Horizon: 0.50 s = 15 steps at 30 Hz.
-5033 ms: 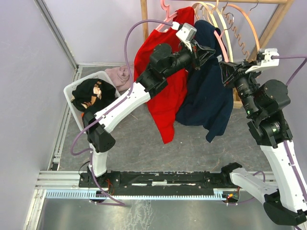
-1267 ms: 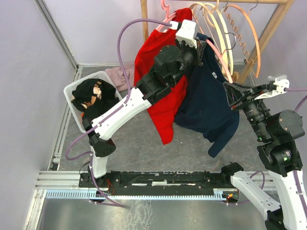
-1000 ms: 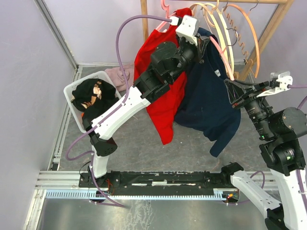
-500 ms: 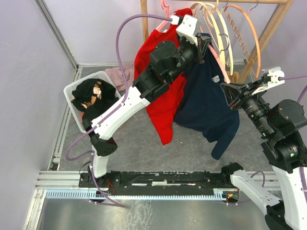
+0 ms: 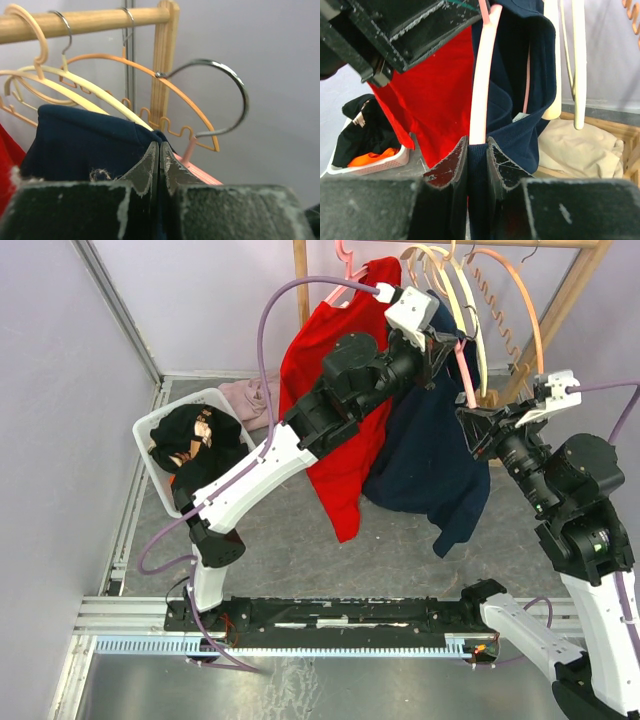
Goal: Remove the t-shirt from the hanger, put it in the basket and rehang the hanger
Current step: Remove the T-shirt from the clothesline.
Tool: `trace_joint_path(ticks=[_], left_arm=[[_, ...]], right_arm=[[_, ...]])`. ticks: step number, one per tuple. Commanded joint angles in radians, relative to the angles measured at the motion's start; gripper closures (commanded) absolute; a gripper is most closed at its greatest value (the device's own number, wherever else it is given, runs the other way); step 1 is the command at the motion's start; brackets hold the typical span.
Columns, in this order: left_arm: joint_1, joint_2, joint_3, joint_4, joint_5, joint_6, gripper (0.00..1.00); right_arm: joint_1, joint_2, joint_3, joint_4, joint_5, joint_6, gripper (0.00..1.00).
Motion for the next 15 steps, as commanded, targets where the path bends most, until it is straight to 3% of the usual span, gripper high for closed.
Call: trace_joint_path(ticks=[1,15], left_arm=[[-0.077,-0.066,-0.031,0.045,0.136,0.006,0.97],[-0.104,-0.129,-0.152,0.085,0.155,-0.010,0.97]], right_arm=[[-0.001,0.020,-0.015,0.123,0.090,0.010,0.99],[-0.002,0.006,-0.035,0.194,0.168,-0.013,0.99]])
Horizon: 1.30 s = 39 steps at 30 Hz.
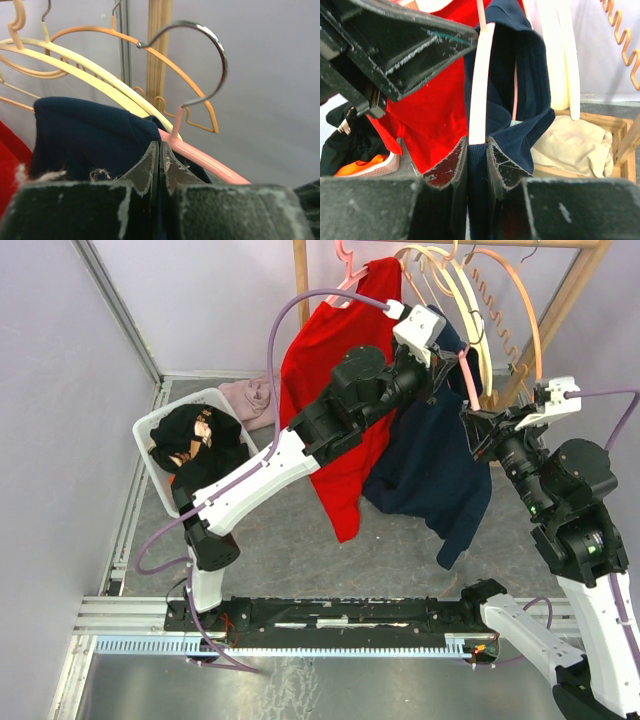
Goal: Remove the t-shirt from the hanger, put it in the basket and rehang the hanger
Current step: Remove the T-shirt from the clothesline.
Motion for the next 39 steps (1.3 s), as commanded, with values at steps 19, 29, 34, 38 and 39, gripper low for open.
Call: trace_joint_path(ticks=[19,29,34,38,39], left_arm=[[-0.088,-0.208,-0.167,0.076,-0.035,0.008,0.51],[-0.077,-0.250,-0.266,0.196,-0.165,0.088,0.29],[-0.035,-0.233,-0.281,0.228,-0.089,0.089,0.24],[-0.010,-0.224,-0.302,0.262,-0.029,0.092,0.23],[-0.008,-0.218,-0.299,0.268,-0.027,0.097,0.23]], right_arm=[[-0.001,0.018,-0.018,0.232,0.048,-0.026,0.99],[-0.002,-0.025,-0.066,0.276,-0.056,-0.023,0.99],[-0.002,-0.041,-0.083,0.287,-0.105,-0.017,0.99],[-0.001,-0.043,-0.089,0.289,-0.119,-0.006,0.99],[-0.001,-0.043,-0.090,0.291,-0.122,-0.005,0.99]])
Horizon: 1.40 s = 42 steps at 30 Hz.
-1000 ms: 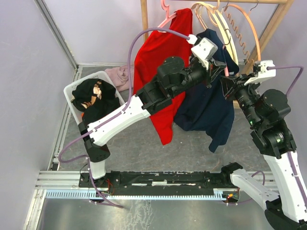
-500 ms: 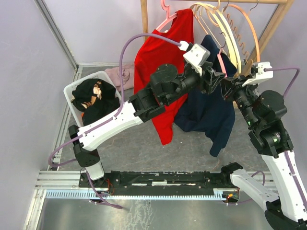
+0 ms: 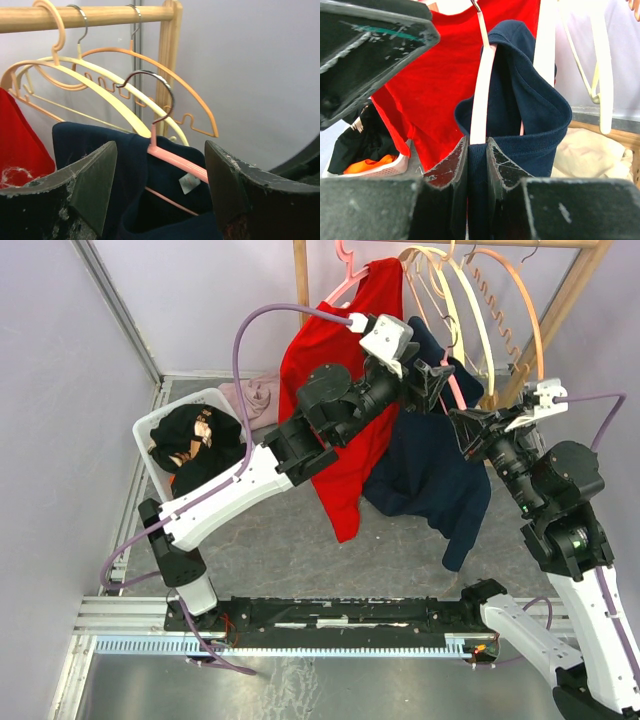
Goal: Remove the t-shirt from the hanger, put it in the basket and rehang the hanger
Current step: Remove the T-shirt from the clothesline.
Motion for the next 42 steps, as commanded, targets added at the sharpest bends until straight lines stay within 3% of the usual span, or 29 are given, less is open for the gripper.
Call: trace_joint_path(ticks=[1,14,25,33,35,37,42], left_arm=[[0.020,0.009,0.001,0.087,0.061,0.062,0.23],[0.034,0.108,0.082,0.096,0.112,0.065,0.32],[0.037,0.103,0.056,0.144,0.104,0.062,0.64],[0.037,0.105,0.064,0.141,0.101,0.064,0.97],[0.036,0.103,0.066,0.137,0.086,0.065,0.97],[0.036,0.101,0.067,0.134,0.057,0.067,0.97],[0.041,0.108,0.098,0.098,-0.068,0.088,0.97]], right_arm=[[-0.003,-0.018,0.007,0.146,-0.045,0.000,0.99],[-0.003,-0.049,0.010,0.158,-0.086,0.034,0.99],[-0.002,-0.053,-0.014,0.173,-0.103,0.061,0.99],[-0.002,-0.055,-0.013,0.167,-0.096,0.067,0.99],[-0.003,-0.053,-0.006,0.155,-0.089,0.070,0.99],[-0.003,-0.047,0.011,0.127,-0.081,0.072,0.93],[-0.003,-0.026,0.062,0.026,-0.080,0.049,0.58]])
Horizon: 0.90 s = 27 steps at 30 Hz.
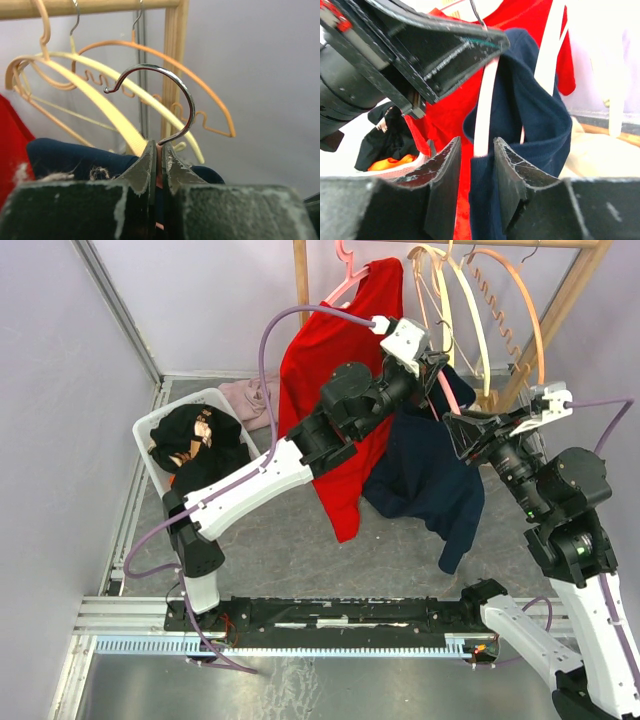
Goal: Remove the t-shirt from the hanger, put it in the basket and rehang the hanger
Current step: Remove the T-shirt from the clothesline.
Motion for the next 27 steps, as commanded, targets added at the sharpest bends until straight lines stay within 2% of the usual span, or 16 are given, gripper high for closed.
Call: trace_joint_path(ticks=[1,4,7,11,15,27], left_arm=[[0.004,-0.003,0.071,0.003,-0.130,0.057,0.97],[0.018,0.015,0.110,-0.036,-0.172,0.063,0.97],[0.048,0.034,0.143,-0.065,-0.196,0.047,0.97],[0.098,0.070,0.221,-0.141,-0.177,0.003,0.97],[0.139,0.079,0.238,-0.160,-0.151,-0.040,0.97],[0.162,0.111,0.360,-0.268,-0.153,-0.071,0.97]], right_arm=[[0.001,0.000,0.088,-0.011,0.002,-0.027,0.54],[0.000,-0.012,0.098,-0.065,0.009,-0.053,0.44],[0.002,-0.024,0.107,-0.125,0.025,-0.083,0.40],[0.002,-0.035,0.103,-0.200,0.034,-0.107,0.39],[0.001,-0.054,0.071,-0.235,0.053,-0.115,0.39],[0.001,-0.094,-0.056,-0.300,0.084,-0.098,0.42]])
